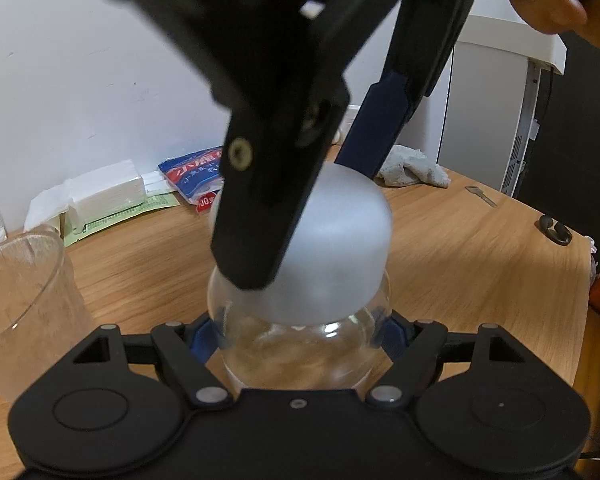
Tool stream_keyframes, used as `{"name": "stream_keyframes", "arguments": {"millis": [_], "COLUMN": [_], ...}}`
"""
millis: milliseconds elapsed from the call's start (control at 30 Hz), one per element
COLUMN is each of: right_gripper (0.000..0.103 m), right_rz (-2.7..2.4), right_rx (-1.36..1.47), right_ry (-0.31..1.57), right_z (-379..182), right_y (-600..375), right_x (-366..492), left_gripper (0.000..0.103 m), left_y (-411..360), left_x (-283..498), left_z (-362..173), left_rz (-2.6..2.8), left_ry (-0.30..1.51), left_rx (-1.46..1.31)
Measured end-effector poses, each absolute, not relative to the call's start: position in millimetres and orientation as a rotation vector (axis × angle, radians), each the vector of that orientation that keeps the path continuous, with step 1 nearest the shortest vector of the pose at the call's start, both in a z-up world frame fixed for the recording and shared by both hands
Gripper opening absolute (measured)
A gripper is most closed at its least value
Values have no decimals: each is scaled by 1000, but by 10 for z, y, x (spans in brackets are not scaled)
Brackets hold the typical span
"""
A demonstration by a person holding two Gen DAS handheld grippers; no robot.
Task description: Unscrew bottle cap and pour
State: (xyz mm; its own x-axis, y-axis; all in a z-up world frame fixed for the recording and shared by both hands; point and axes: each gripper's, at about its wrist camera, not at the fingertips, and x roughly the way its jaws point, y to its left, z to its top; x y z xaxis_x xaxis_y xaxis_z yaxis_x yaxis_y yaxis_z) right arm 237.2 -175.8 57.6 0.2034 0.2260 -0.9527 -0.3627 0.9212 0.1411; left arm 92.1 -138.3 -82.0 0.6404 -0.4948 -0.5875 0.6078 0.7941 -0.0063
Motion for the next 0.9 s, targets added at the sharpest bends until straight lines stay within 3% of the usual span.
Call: {"name": "stream_keyframes", "arguments": {"millis": [900], "right_gripper": [69], "right_rz": [707], "right_rx": [-371], "right_ry": [1202], "right_z": [560], "right_y": [-1750], "right_x": [2412], "left_gripper": [78], "left_y": [-1037], "left_x": [1264], "left_z": [-751], "left_rz": [-687], "left_ry": [580], "left_rx": [235]}}
